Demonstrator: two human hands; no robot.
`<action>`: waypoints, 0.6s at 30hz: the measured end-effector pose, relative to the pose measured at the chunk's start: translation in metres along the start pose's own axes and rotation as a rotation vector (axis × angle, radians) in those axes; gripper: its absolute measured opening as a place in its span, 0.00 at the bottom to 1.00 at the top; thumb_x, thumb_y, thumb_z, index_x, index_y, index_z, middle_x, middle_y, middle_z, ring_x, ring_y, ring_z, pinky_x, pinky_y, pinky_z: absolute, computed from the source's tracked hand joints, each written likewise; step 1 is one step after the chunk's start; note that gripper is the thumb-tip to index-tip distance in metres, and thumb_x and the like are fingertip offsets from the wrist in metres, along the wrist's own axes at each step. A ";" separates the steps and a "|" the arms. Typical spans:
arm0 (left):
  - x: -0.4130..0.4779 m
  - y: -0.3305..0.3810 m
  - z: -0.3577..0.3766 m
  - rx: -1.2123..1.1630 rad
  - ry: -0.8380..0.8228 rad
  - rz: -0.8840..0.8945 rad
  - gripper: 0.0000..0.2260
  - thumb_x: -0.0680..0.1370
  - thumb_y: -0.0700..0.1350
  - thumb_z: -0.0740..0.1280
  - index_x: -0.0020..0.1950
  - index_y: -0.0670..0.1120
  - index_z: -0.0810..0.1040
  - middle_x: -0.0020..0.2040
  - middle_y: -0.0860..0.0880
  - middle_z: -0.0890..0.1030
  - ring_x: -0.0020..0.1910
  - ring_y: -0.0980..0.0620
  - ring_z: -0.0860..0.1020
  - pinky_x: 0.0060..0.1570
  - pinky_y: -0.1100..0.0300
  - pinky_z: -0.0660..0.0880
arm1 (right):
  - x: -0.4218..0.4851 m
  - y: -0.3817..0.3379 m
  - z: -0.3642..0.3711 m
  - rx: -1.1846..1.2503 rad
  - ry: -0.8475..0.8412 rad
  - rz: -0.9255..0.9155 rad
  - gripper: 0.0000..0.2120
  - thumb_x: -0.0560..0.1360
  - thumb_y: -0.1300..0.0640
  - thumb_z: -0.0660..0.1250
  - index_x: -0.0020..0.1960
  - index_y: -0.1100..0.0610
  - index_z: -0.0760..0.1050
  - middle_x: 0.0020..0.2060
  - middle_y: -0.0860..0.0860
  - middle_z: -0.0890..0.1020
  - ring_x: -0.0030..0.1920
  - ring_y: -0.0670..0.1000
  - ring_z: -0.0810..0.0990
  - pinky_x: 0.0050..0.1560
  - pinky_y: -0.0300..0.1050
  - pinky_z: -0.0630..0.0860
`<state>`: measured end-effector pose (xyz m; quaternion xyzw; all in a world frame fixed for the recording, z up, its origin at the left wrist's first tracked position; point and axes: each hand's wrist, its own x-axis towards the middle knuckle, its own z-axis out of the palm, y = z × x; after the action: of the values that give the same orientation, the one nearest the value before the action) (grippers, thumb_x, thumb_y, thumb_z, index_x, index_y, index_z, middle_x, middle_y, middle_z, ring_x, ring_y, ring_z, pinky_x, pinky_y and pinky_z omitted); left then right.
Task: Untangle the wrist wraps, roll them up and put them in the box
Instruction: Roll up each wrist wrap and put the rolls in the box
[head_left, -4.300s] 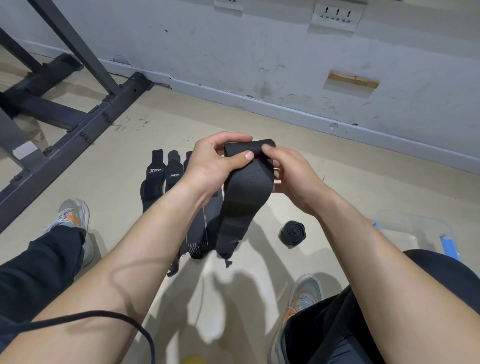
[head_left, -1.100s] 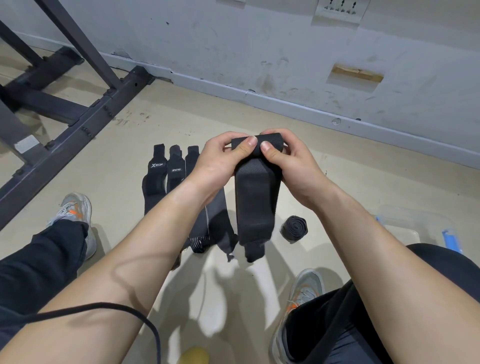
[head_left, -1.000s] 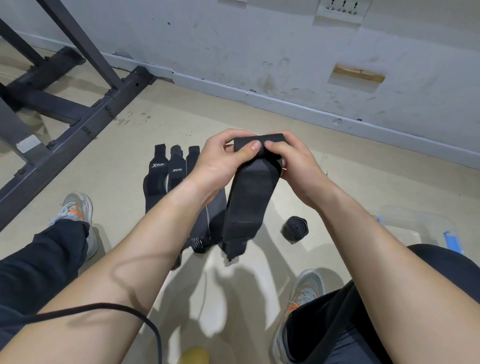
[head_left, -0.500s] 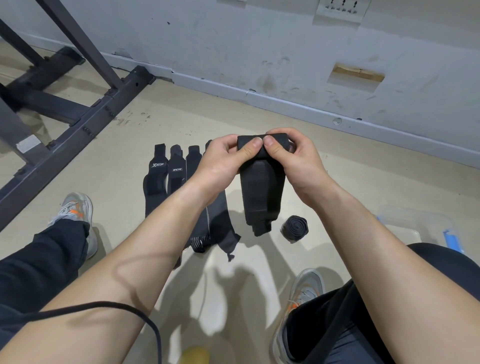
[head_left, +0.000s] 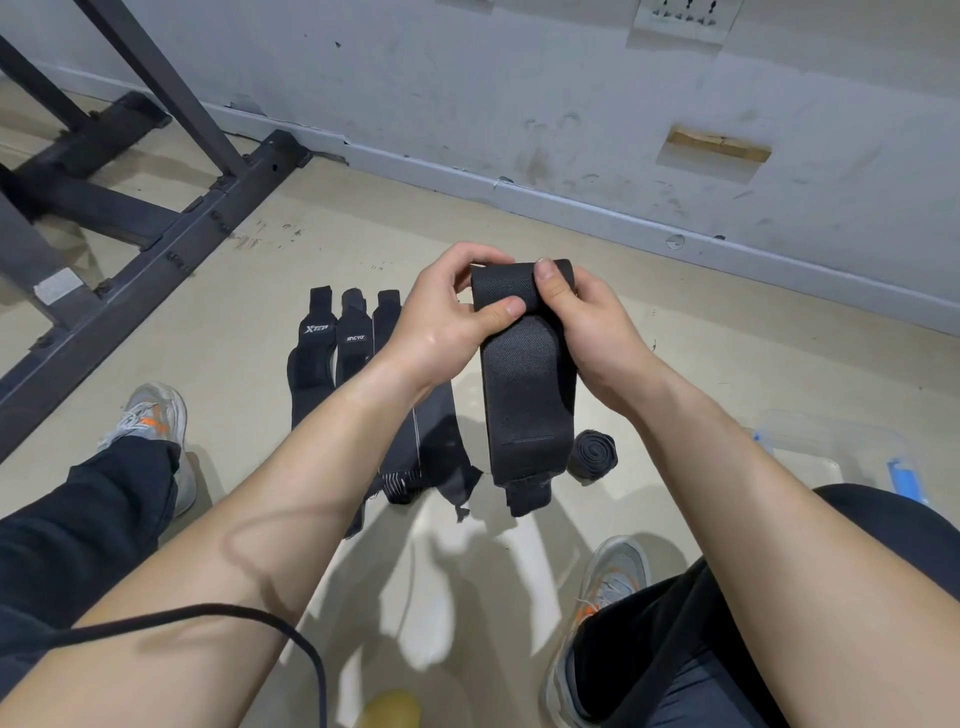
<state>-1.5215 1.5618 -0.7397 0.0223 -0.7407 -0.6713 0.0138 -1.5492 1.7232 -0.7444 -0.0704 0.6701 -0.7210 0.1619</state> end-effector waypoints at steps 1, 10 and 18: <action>0.000 -0.001 0.000 -0.021 -0.003 -0.025 0.15 0.76 0.34 0.74 0.60 0.45 0.78 0.54 0.45 0.82 0.54 0.49 0.81 0.48 0.57 0.82 | 0.001 0.002 -0.001 0.007 0.013 -0.002 0.17 0.84 0.50 0.62 0.60 0.63 0.78 0.48 0.54 0.86 0.49 0.52 0.84 0.51 0.49 0.79; 0.004 0.001 0.006 -0.188 0.024 -0.238 0.22 0.76 0.56 0.72 0.56 0.38 0.83 0.52 0.39 0.87 0.53 0.41 0.86 0.57 0.45 0.82 | -0.002 0.002 -0.002 0.088 -0.047 -0.017 0.06 0.82 0.57 0.65 0.57 0.59 0.73 0.47 0.56 0.82 0.49 0.56 0.81 0.55 0.56 0.79; 0.003 -0.006 -0.002 -0.145 0.053 -0.167 0.13 0.76 0.40 0.76 0.59 0.42 0.80 0.50 0.45 0.85 0.49 0.48 0.84 0.52 0.54 0.81 | 0.000 -0.003 -0.006 -0.022 -0.090 0.248 0.21 0.82 0.41 0.62 0.66 0.54 0.77 0.50 0.48 0.86 0.51 0.49 0.85 0.53 0.50 0.80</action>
<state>-1.5245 1.5594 -0.7461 0.1006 -0.6851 -0.7212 -0.0209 -1.5514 1.7294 -0.7418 -0.0211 0.6735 -0.6841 0.2791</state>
